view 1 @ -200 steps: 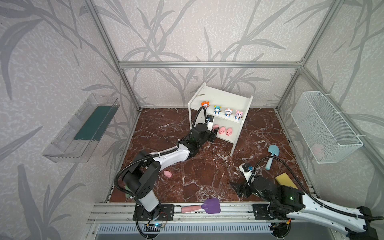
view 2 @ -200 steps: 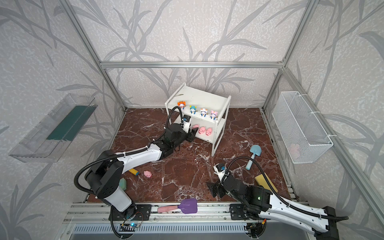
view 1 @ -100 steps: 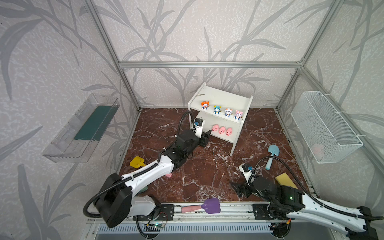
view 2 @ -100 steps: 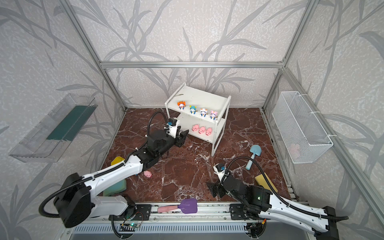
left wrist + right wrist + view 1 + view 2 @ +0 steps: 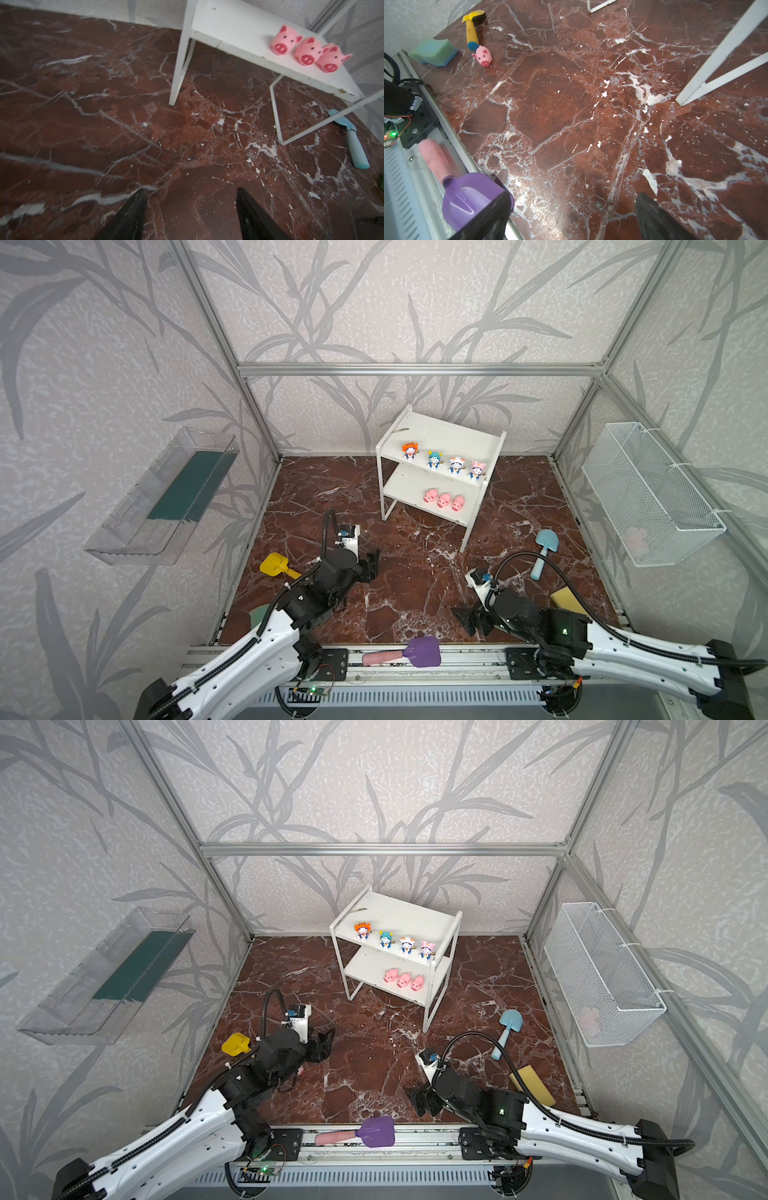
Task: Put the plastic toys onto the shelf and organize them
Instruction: 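Withdraw the left gripper from the shelf toward the pink pig near the hammer, then lower the open left gripper around the pink pig and close it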
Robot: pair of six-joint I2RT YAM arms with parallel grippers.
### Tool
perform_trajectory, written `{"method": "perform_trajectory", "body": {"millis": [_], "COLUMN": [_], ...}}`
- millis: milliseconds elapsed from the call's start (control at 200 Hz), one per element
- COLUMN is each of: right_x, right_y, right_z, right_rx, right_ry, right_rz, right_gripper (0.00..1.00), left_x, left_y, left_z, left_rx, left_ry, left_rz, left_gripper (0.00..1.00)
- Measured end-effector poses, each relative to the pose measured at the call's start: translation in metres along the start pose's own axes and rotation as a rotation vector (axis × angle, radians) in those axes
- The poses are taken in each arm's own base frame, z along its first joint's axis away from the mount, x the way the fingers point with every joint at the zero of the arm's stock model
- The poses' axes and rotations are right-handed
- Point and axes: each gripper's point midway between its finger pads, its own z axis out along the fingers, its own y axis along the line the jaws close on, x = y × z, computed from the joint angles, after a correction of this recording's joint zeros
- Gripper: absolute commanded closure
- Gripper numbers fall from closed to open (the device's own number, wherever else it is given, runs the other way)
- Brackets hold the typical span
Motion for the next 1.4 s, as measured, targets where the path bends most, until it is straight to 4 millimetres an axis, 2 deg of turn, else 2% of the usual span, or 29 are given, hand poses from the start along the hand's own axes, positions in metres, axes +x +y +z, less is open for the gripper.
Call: {"method": "perform_trajectory", "body": {"millis": [205,275,340,530,830,1154,1404], "right_x": [-0.004,-0.005,-0.005,-0.002,-0.005,-0.006,0.001], "right_y": [0.005,0.005,0.005,0.006,0.008,0.019,0.024], "right_z": [0.001,0.001,0.001,0.002,-0.002,-0.001,0.003], "right_rx": [-0.023,-0.025,-0.026,-0.032,-0.055,-0.111,-0.137], "right_ry": [-0.017,-0.022,-0.023,-0.019,-0.042,-0.041,-0.004], "right_rz": [-0.006,-0.006,-0.006,-0.006,-0.003,-0.035,-0.052], "right_gripper": [0.05,0.05,0.05,0.06,0.05,0.05,0.05], "left_x": [0.040,0.053,0.065,0.088,0.101,0.115,0.115], "left_y": [0.044,0.052,0.058,0.069,0.081,0.096,0.101], "left_z": [-0.013,-0.013,-0.012,-0.009,-0.007,-0.003,0.006], "left_rx": [-0.190,-0.236,-0.279,-0.367,-0.448,-0.530,-0.563], "left_ry": [0.120,0.168,0.216,0.291,0.284,0.271,0.257], "left_rz": [-0.116,-0.148,-0.174,-0.260,-0.374,-0.426,-0.437], "left_gripper": [0.13,0.12,0.01,0.01,0.03,0.21,0.26]}}
